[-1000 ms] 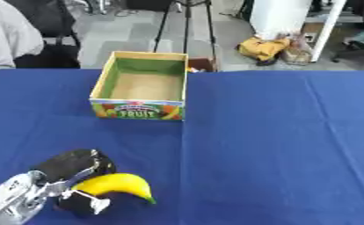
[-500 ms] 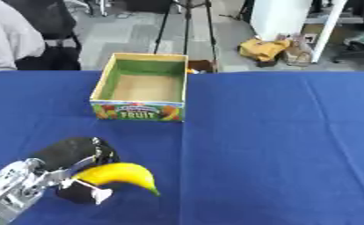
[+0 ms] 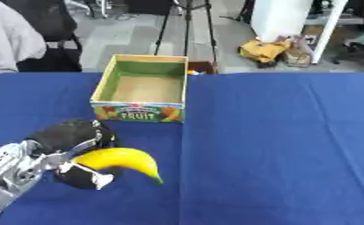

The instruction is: Pick up objects on the table and place them in the box.

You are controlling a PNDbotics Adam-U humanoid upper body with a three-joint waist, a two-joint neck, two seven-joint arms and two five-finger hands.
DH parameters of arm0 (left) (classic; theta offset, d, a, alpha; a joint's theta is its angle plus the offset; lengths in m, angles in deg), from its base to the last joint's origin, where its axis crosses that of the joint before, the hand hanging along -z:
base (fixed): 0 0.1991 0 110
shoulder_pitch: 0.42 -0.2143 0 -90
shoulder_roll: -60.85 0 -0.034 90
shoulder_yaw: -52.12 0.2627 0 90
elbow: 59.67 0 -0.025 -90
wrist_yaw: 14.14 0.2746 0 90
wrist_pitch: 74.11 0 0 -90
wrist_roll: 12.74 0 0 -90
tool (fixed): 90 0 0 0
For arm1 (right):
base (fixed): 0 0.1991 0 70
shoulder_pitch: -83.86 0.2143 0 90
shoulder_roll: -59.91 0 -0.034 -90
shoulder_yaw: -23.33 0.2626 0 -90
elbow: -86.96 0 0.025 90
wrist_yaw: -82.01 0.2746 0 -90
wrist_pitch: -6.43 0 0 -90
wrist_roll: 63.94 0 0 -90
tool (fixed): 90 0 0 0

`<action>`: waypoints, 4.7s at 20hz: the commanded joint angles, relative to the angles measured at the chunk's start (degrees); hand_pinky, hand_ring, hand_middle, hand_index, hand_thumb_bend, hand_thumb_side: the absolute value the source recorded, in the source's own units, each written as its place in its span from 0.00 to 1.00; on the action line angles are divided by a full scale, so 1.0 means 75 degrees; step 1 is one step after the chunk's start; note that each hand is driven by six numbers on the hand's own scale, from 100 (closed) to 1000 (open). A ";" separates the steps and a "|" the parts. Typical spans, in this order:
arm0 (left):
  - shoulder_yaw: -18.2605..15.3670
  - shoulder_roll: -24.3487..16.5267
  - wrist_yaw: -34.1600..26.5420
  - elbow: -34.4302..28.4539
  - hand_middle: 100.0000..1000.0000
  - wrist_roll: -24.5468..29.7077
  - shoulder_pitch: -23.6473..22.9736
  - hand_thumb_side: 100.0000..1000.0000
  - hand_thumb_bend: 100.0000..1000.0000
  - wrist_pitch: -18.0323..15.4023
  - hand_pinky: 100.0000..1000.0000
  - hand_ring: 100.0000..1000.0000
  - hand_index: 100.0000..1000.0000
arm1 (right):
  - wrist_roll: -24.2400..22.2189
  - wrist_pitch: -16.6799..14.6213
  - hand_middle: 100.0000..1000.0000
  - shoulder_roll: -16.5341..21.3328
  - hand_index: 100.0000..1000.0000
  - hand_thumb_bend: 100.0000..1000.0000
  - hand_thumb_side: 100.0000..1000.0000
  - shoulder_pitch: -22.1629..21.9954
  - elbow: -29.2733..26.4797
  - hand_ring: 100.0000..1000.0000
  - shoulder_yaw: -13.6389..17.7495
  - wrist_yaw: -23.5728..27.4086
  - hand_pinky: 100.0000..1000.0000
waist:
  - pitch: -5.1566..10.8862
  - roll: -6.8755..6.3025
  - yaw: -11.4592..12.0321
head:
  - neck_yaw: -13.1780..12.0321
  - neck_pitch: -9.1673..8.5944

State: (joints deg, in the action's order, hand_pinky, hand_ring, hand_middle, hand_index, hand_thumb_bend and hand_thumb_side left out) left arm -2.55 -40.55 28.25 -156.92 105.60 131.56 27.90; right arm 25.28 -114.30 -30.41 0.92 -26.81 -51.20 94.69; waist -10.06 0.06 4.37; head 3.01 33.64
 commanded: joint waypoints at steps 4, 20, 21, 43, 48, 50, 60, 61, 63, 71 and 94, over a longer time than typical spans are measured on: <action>-0.0245 -0.0229 -0.0044 -0.0195 0.41 0.0161 0.0557 0.29 0.07 0.0100 0.07 0.44 0.58 | -0.0018 0.0016 0.53 0.0159 0.92 0.00 1.00 0.0036 -0.0111 0.88 -0.0009 0.0029 0.85 | 0.0149 -0.0015 -0.0001 | -0.0028 -0.0018; -0.0724 -0.0214 0.0034 0.0208 0.38 0.0050 0.1363 0.27 0.08 0.0295 0.06 0.42 0.56 | -0.0113 0.0034 0.52 0.0143 0.93 0.00 1.00 0.0046 -0.0111 0.88 -0.0058 0.0071 0.86 | 0.0120 -0.0043 -0.0075 | -0.0056 -0.0120; -0.0758 -0.0212 0.0058 0.0265 0.38 0.0022 0.1432 0.27 0.08 0.0290 0.06 0.42 0.56 | -0.0119 0.0033 0.52 0.0142 0.93 0.00 1.00 0.0047 -0.0111 0.88 -0.0061 0.0074 0.86 | 0.0118 -0.0043 -0.0082 | -0.0061 -0.0131; -0.1749 0.0452 0.0990 0.2143 0.35 -0.0577 0.2840 0.26 0.09 0.0285 0.04 0.40 0.55 | -0.0355 0.0000 0.51 0.0057 0.93 0.00 1.00 0.0187 -0.0111 0.89 -0.0186 0.0077 0.86 | -0.0143 -0.0030 -0.0328 | -0.0294 -0.0466; -0.2034 0.0768 0.1264 0.3133 0.34 -0.0897 0.3217 0.26 0.09 0.0060 0.04 0.39 0.55 | -0.0430 0.0009 0.51 0.0022 0.93 0.00 1.00 0.0225 -0.0111 0.89 -0.0209 0.0059 0.86 | -0.0229 -0.0044 -0.0398 | -0.0365 -0.0593; -0.2137 0.0900 0.1343 0.3496 0.34 -0.1077 0.3342 0.26 0.09 -0.0058 0.04 0.39 0.54 | -0.0459 0.0011 0.51 0.0009 0.93 0.00 1.00 0.0243 -0.0111 0.89 -0.0222 0.0053 0.86 | -0.0261 -0.0044 -0.0420 | -0.0385 -0.0635; -0.2983 0.1828 0.1986 0.5243 0.31 -0.2050 0.3919 0.27 0.09 -0.0094 0.02 0.37 0.52 | -0.0580 -0.0025 0.50 -0.0056 0.93 0.00 1.00 0.0327 -0.0111 0.89 -0.0276 0.0045 0.87 | -0.0426 -0.0001 -0.0569 | -0.0501 -0.0745; -0.3080 0.1924 0.2063 0.5414 0.31 -0.2165 0.3980 0.27 0.09 -0.0080 0.01 0.36 0.52 | -0.0594 -0.0032 0.50 -0.0063 0.93 0.00 1.00 0.0335 -0.0111 0.89 -0.0283 0.0044 0.87 | -0.0442 0.0006 -0.0587 | -0.0516 -0.0758; -0.3250 0.2082 0.2226 0.5727 0.31 -0.2393 0.4091 0.27 0.09 -0.0052 0.01 0.36 0.52 | -0.0619 -0.0047 0.50 -0.0074 0.93 0.00 1.00 0.0354 -0.0111 0.89 -0.0297 0.0047 0.87 | -0.0475 0.0016 -0.0632 | -0.0557 -0.0794; -0.3803 0.2494 0.2869 0.6650 0.31 -0.3248 0.4292 0.27 0.09 0.0114 0.01 0.36 0.52 | -0.0717 -0.0100 0.50 -0.0129 0.93 0.00 1.00 0.0447 -0.0111 0.90 -0.0337 0.0050 0.87 | -0.0649 0.0048 -0.0802 | -0.0685 -0.0945; -0.4548 0.2807 0.3636 0.7774 0.33 -0.4036 0.4069 0.32 0.12 0.0611 0.06 0.39 0.54 | -0.0928 -0.0122 0.49 -0.0302 0.94 0.00 1.00 0.0652 -0.0111 0.90 -0.0413 -0.0002 0.88 | -0.1022 0.0079 -0.1158 | -0.0901 -0.1241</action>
State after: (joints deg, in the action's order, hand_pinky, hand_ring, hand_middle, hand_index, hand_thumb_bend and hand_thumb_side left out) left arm -36.00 -18.96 55.09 -98.19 75.98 161.05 32.21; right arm 18.65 -115.07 -33.27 5.27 -26.81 -54.37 94.78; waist -18.74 0.44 -4.25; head -3.49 25.07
